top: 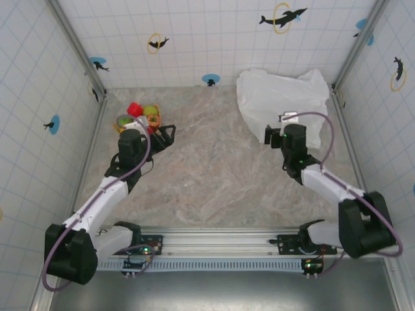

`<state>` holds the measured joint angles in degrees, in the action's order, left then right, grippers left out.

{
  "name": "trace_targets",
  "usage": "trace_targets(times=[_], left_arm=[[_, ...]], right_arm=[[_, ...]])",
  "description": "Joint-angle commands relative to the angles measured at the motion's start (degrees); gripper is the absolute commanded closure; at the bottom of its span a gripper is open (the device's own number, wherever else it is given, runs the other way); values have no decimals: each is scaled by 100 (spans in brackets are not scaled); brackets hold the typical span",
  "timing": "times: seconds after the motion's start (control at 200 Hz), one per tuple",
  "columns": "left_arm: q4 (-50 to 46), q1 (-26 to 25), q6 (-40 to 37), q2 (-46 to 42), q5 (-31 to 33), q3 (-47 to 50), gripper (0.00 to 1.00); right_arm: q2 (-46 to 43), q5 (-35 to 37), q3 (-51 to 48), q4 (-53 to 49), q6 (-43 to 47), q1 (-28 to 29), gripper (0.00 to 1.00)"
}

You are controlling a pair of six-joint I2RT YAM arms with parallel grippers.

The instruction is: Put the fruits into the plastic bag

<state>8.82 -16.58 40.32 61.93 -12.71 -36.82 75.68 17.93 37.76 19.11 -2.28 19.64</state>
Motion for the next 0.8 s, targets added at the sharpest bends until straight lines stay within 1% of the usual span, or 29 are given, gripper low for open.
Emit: trace_targets(times=[0.0,0.04,0.11,0.315,0.335,0.405,0.45,0.495,0.53,0.576,0.636,0.681,0.751,0.791], left_arm=[[-380,-235,-204,188,-116,-229,2],[-419,-314,-228,218,-93,-266,2],[-471,-407,-250,259,-50,-282,2],[-668,-600,-292,239,159,-224,2],[-678,-615,-294,233,165,-216,2],[-714,-638,-302,227,179,-194,2],[-747,-656,-312,225,198,-170,2],[-775,-672,-320,223,218,-164,2],[-814,-688,-324,225,253,-148,2],[-864,-693,-347,223,284,-129,2],[-897,-699,-364,206,315,-75,2],[-908,-716,-373,193,345,-43,2],[-921,-714,-384,179,365,-1,2],[-913,-709,-383,182,358,7,2]], right_arm=[[681,-44,642,-306,455,139,0],[1030,-4,872,-314,583,184,0],[1597,88,1267,-364,702,205,3],[3242,355,2673,-724,1098,216,15],[3393,372,2824,-798,1154,214,18],[3887,404,3450,-1207,1354,216,36],[4154,396,3799,-1426,1497,216,50],[4311,252,4044,-1873,1633,223,66],[4328,129,4154,-2127,1721,239,75],[4193,-122,4048,-2351,1813,279,81],[3770,-509,3551,-2571,1938,345,85],[3356,-668,3035,-2772,1953,394,87],[2561,-744,2168,-3125,1697,432,91],[2057,-668,1580,-3217,1417,419,92]])
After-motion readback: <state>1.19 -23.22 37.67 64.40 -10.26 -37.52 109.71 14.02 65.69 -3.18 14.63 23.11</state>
